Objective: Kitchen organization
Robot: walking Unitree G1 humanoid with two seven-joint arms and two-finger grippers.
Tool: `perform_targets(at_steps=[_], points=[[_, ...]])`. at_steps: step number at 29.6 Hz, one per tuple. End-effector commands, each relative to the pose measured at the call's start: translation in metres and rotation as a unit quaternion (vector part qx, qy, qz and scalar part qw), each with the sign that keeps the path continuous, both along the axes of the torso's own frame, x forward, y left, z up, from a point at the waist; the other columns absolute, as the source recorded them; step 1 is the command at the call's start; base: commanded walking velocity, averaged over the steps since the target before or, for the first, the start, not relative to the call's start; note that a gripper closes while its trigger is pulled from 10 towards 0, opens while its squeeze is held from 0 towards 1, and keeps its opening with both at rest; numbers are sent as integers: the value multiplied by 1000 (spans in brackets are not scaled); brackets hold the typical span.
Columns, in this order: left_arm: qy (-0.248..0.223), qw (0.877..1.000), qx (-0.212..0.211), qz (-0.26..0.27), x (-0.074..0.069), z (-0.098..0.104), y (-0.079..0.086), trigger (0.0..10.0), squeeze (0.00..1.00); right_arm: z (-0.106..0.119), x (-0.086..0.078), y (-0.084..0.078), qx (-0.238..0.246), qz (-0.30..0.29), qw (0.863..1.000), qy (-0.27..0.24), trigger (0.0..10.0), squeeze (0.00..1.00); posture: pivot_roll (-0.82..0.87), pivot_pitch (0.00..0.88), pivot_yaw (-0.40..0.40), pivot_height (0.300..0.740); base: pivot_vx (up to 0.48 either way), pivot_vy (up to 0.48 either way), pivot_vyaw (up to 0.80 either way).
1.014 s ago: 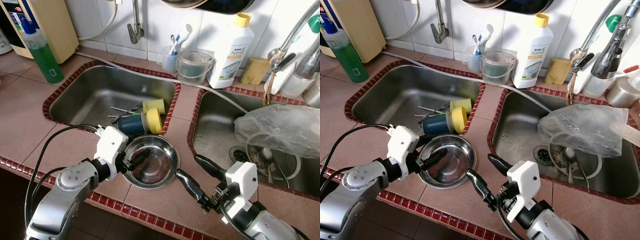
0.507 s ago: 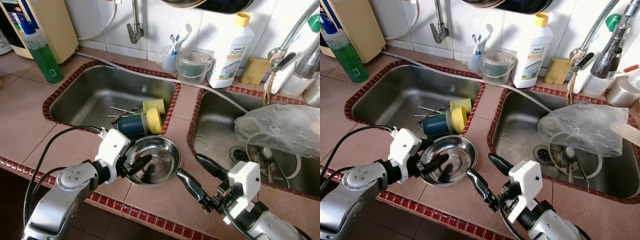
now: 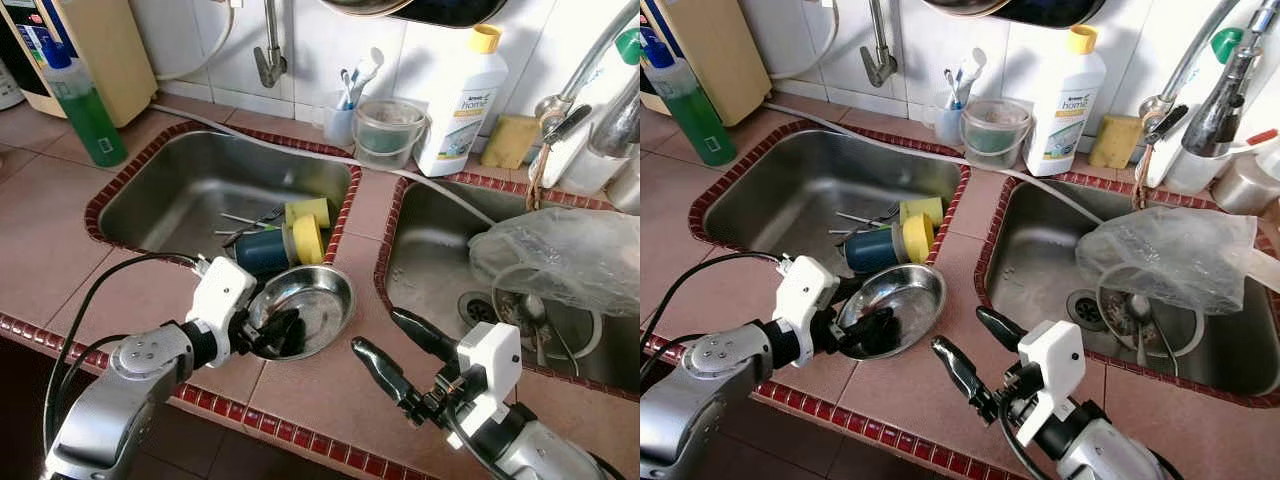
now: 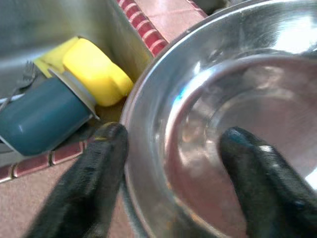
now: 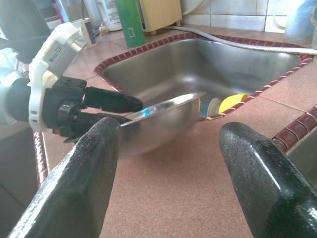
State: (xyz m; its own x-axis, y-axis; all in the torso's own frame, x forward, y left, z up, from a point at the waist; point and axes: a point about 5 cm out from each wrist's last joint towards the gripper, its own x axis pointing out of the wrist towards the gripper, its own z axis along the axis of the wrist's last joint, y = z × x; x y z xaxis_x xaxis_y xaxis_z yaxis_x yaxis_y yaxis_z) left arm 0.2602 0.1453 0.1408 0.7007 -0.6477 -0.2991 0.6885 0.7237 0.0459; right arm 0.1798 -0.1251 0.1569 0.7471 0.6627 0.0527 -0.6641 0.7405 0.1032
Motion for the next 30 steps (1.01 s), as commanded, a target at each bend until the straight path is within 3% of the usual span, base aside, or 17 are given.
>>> perform_targets(at_steps=[1, 27, 28, 30], points=[[22, 1000, 5, -14, -6, -7, -3, 0, 0, 2, -2, 0, -2, 3, 1000, -4, 10000, 0, -69, 181, 15, 740, 0, 0, 0], [1, 1000, -9, -16, -4, 2, -4, 0, 0, 4, -1, 0, -4, 0, 1000, -7, 10000, 0, -68, 183, 19, 740, 0, 0, 0], [1, 1000, -10, -11, -3, 3, -3, 7451, 0, 4, -1, 0, -5, 0, 1000, -8, 10000, 0, -67, 182, 19, 740, 0, 0, 0], [0, 1000, -10, -9, -3, 3, -3, 7451, 0, 4, -1, -1, -5, 0, 1000, -8, 10000, 0, -67, 181, 18, 740, 0, 0, 0]])
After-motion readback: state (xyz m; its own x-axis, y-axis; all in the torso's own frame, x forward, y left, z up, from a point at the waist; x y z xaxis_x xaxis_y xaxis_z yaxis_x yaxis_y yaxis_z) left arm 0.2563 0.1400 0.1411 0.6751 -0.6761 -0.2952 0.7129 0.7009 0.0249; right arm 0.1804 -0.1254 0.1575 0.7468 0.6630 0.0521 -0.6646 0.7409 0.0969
